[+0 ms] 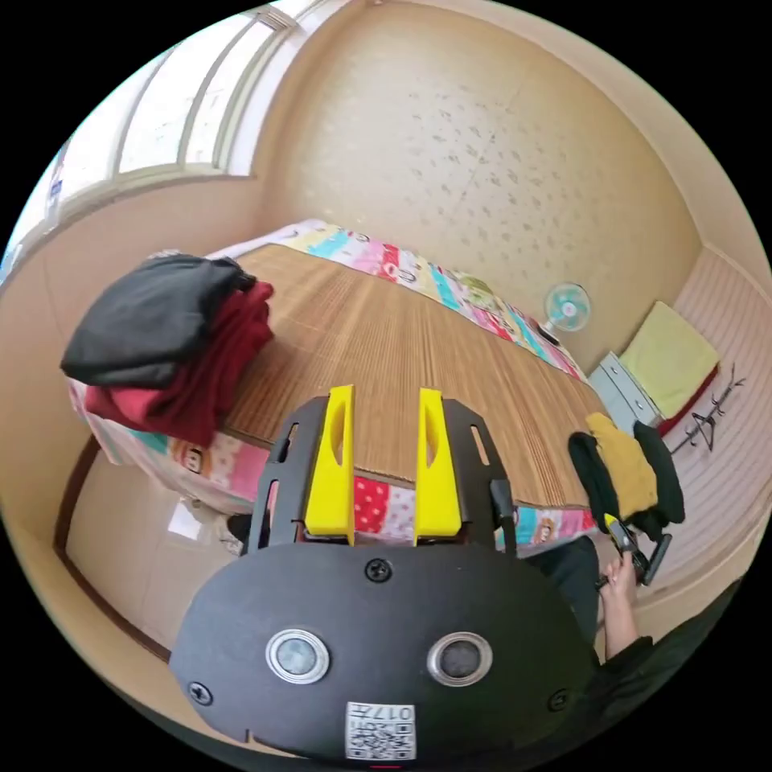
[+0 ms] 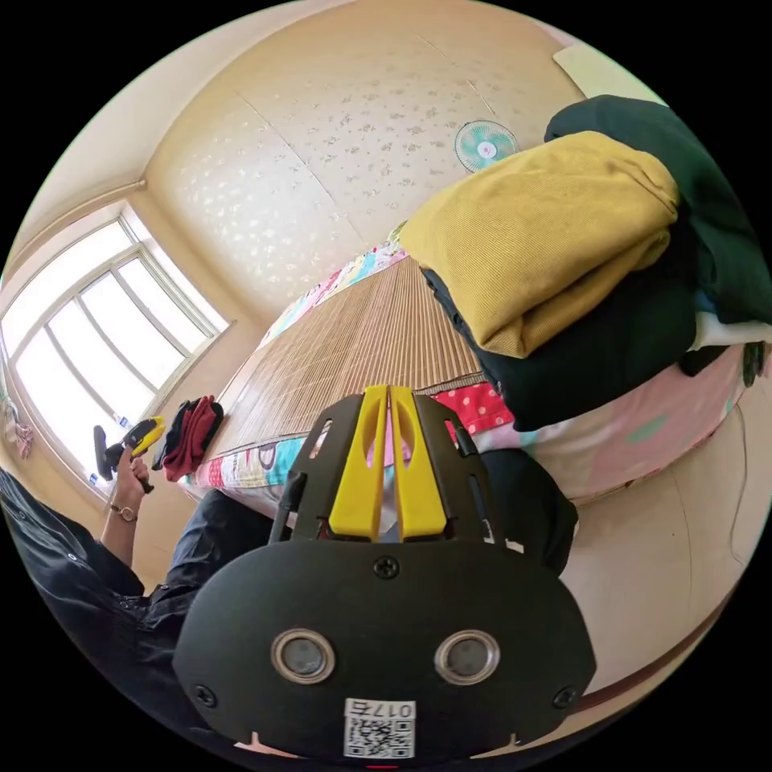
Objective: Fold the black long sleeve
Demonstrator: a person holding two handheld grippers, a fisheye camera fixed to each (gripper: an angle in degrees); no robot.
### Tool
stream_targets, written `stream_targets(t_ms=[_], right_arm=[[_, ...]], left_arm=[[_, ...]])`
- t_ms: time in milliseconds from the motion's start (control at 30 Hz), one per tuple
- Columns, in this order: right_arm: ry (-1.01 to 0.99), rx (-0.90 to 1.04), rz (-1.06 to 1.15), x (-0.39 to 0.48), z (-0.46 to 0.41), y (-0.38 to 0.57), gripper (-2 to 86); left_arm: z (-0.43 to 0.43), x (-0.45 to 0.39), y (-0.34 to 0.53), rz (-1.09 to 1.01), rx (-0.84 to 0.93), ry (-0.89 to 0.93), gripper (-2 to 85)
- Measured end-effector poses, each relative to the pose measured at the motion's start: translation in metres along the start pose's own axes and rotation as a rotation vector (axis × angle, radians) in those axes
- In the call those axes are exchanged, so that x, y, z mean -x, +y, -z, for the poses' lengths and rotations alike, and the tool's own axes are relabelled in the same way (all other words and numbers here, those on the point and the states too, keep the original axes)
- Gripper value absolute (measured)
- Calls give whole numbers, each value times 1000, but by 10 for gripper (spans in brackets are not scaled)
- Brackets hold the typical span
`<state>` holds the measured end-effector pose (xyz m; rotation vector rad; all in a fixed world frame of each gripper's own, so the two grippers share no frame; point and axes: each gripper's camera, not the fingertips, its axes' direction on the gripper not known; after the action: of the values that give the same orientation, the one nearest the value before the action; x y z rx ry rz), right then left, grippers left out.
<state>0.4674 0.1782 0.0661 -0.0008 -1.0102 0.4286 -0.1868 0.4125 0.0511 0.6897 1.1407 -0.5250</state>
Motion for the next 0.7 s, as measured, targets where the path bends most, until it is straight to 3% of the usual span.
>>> stream_targets(t_ms=[67,133,200,267,300,433,500,567,700], right_arm=[[-50,9,3,0,-11,-7,3],[-73,45,-7,-1,-25,-9,2],[-99,75,2,-1,-35,-13,3],[-114,96,4,-2,-43,-18,3],[-116,98,-1,-3,-45,-18,3],[-172,84,-66,-18,-52,-22,4],[-181,77,-93,-24,-54,-24,4],[-119,68,-78,-19,-56,-27,5],[-63,131,-19,-7,-71,-36,7]], left_arm=[[24,46,-25,89,-117,-154,119],[25,75,-39,133,-139,-195,113],[1,97,-53,158,-39,-242,114],[-56,125,-61,213,215,-263,104],[-64,128,-59,234,225,-269,98],[-51,119,-59,384,47,3,37],[-46,83,-73,290,-10,120,32],[-47,8,-94,38,27,266,28],[-38,-101,-83,-278,25,580,31]])
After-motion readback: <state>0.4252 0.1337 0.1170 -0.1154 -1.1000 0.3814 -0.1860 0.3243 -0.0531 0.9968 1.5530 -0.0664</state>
